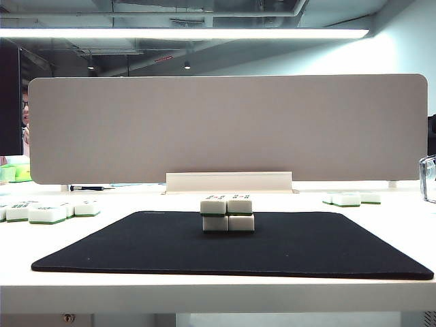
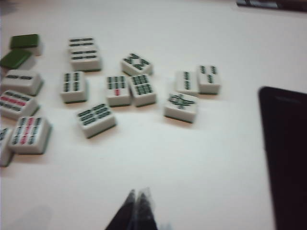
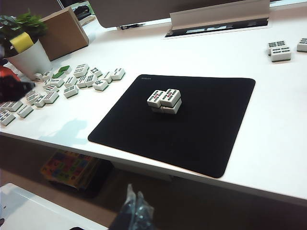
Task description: Arrange four mahjong tiles into a neat stack, creating two layers of paired tiles.
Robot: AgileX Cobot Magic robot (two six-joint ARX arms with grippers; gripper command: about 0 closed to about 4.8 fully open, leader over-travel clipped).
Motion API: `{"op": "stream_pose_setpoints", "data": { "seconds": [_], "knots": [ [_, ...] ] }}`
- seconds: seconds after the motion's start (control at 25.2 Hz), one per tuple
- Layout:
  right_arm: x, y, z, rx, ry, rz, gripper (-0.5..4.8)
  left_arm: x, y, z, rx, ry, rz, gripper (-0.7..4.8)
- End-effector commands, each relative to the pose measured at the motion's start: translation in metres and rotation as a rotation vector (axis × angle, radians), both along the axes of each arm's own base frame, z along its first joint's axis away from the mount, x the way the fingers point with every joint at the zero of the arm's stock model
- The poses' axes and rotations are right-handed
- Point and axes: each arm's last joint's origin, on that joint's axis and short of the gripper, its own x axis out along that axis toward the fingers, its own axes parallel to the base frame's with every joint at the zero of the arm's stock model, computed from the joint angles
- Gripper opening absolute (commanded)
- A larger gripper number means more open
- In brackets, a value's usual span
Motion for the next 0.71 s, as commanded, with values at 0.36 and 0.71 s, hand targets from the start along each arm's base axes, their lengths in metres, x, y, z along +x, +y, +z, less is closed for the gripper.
{"op": "stream_pose_setpoints", "data": {
  "seconds": [0.36,0.71],
  "knots": [
    [-0.003,0.000,0.000,0.000,-0.028,-0.001,-0.01,-0.029,0.026,-0.055,-0.031,-0.249,0.148,-0.06],
    [-0.003,0.000,0.000,0.000,-0.029,-0.001,-0.01,-0.037,0.024,-0.077,-0.032,-0.248,0.082,-0.06]
  ]
}}
